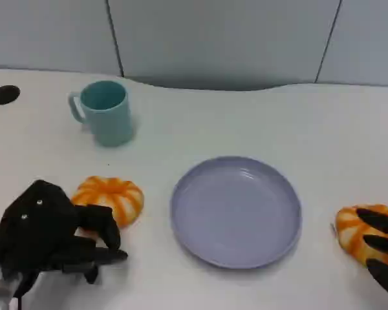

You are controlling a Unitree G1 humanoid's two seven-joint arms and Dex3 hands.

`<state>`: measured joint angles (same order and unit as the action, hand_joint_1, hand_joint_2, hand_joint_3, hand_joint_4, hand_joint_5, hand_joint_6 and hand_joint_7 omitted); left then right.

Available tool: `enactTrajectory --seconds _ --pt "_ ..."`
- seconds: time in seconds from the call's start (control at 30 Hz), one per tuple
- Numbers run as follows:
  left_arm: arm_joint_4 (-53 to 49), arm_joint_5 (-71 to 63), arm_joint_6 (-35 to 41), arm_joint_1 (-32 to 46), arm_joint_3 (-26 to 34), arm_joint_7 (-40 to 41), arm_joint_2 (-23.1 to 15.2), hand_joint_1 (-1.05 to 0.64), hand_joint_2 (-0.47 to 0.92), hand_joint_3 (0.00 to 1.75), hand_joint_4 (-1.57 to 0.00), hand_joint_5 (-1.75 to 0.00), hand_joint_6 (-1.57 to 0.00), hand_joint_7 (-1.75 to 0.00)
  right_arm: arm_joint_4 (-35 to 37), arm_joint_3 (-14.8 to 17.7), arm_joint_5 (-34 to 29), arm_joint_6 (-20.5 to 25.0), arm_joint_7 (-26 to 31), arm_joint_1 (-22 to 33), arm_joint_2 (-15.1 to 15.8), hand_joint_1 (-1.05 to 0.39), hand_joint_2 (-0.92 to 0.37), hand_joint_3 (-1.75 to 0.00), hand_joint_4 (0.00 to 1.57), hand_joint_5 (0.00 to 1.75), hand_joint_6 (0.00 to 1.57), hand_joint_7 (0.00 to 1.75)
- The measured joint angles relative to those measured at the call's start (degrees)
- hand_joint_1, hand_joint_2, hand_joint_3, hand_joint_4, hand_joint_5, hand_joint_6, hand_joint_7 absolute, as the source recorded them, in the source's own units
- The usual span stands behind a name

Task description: Grasp the bread from the table and place it into the plate.

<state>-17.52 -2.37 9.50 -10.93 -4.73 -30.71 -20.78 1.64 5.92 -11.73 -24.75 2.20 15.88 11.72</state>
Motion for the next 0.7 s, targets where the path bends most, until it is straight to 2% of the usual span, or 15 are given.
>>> enactTrajectory --seconds 0.2,0.43,0.6,0.7 --pt "0.09 0.09 -0.69 0.01 0.12 0.04 0.02 -0.42 0.88 0.0 -0.8 -1.75 -0.66 -1.73 0.0 0.0 0.01 -0.02 0.0 0.02 0.0 -0.36 -0.92 -0.33 0.95 0.01 0.8 0.0" --pt "-0.67 2.0 -4.52 0.26 1.28 0.04 0.42 -0.28 0.86 0.0 -0.85 -1.75 -0.66 -1.75 -0.02 0.0 0.16 -0.02 -0.01 0.06 0.0 -0.36 -0.92 -0.32 0.95 0.01 0.8 0.0" --pt "-0.37 2.51 -5.77 0.74 1.85 0.92 0.66 -0.27 0.86 0.0 -0.86 -1.75 -0.67 -1.75 -0.06 -0.04 -0.1 -0.05 0.0 0.07 0.0 -0.37 -0.92 -0.33 0.95 0.01 0.8 0.0" --pt "-0.24 2.31 -11.01 1.6 2.78 2.56 1.21 -0.29 0.88 0.01 -0.88 -1.75 -0.67 -1.75 -0.21 -0.09 -0.15 -0.01 0.05 0.08 -0.01 -0.37 -0.92 -0.33 0.96 0.01 0.8 0.0"
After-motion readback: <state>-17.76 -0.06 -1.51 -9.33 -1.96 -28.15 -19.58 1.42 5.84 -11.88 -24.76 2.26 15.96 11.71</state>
